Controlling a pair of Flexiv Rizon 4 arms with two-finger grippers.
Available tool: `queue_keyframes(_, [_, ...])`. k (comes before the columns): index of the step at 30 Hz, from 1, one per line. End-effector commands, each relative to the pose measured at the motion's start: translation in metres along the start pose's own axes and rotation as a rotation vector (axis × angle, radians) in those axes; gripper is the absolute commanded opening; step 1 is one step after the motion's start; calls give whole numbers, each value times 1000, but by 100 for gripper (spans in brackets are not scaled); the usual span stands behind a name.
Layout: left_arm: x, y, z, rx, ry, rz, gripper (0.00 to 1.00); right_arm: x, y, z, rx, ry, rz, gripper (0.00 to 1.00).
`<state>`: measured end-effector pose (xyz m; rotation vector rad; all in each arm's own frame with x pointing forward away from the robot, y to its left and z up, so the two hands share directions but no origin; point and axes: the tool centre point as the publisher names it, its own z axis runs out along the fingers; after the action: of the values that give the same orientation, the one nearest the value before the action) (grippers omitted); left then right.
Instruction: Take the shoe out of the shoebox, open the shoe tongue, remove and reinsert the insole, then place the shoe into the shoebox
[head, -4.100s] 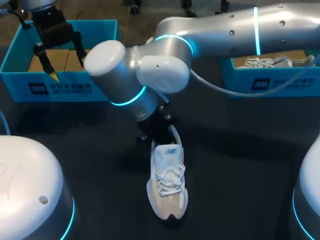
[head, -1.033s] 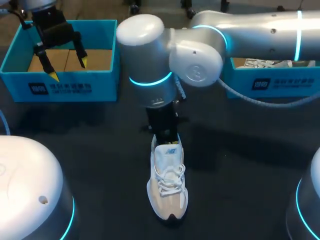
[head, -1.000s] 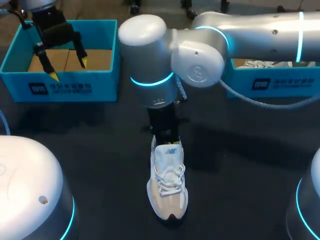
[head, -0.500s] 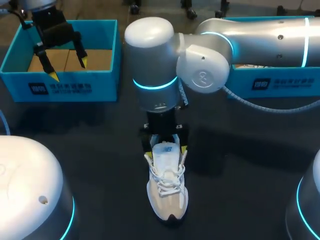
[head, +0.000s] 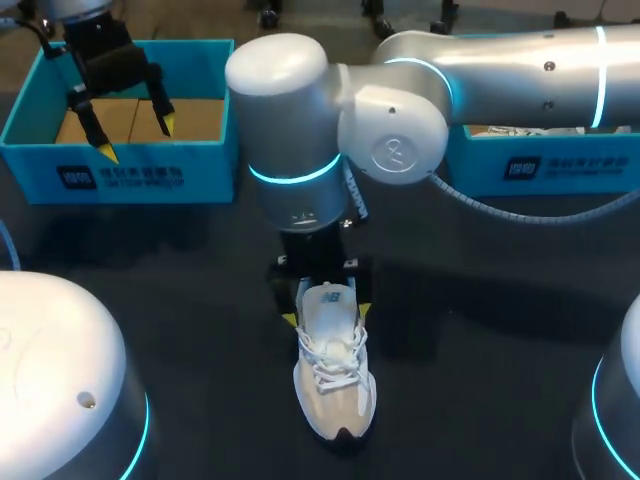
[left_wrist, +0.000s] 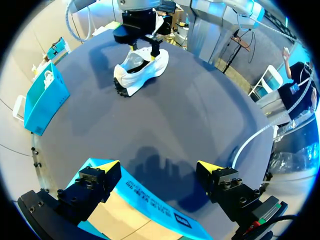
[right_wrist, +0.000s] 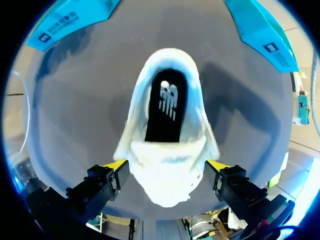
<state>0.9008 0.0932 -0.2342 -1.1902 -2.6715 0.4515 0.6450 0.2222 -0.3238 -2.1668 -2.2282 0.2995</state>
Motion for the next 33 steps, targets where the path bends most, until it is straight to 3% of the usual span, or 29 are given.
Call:
queue_keyframes(1, [0, 0, 0, -1, 3, 0, 100, -2, -19, -11, -2, 2, 19, 100])
queue_keyframes(6, [0, 0, 0, -1, 3, 0, 100, -1, -42, -24, -17, 38, 22, 98])
queue_keyframes(7, [0, 0, 0, -1, 3, 0, 100, 0, -45, -26, -18, 38, 23, 90])
queue_keyframes(9, [0, 0, 0, -1, 3, 0, 100, 2, -47, -31, -18, 40, 26, 49])
queue_keyframes(11, [0, 0, 0, -1, 3, 0, 100, 3, -44, -33, -17, 27, 17, 39])
queue_keyframes(15, [0, 0, 0, -1, 3, 0, 100, 0, -33, -27, -23, 23, -5, 34])
queue_keyframes(27, [0, 0, 0, -1, 3, 0, 100, -10, 16, 2, -29, 26, -53, 36])
queue_keyframes(30, [0, 0, 0, -1, 3, 0, 100, -12, 22, 10, -27, 43, -61, 36])
queue_keyframes(33, [0, 0, 0, -1, 3, 0, 100, -11, 20, 2, -43, 23, -55, 37])
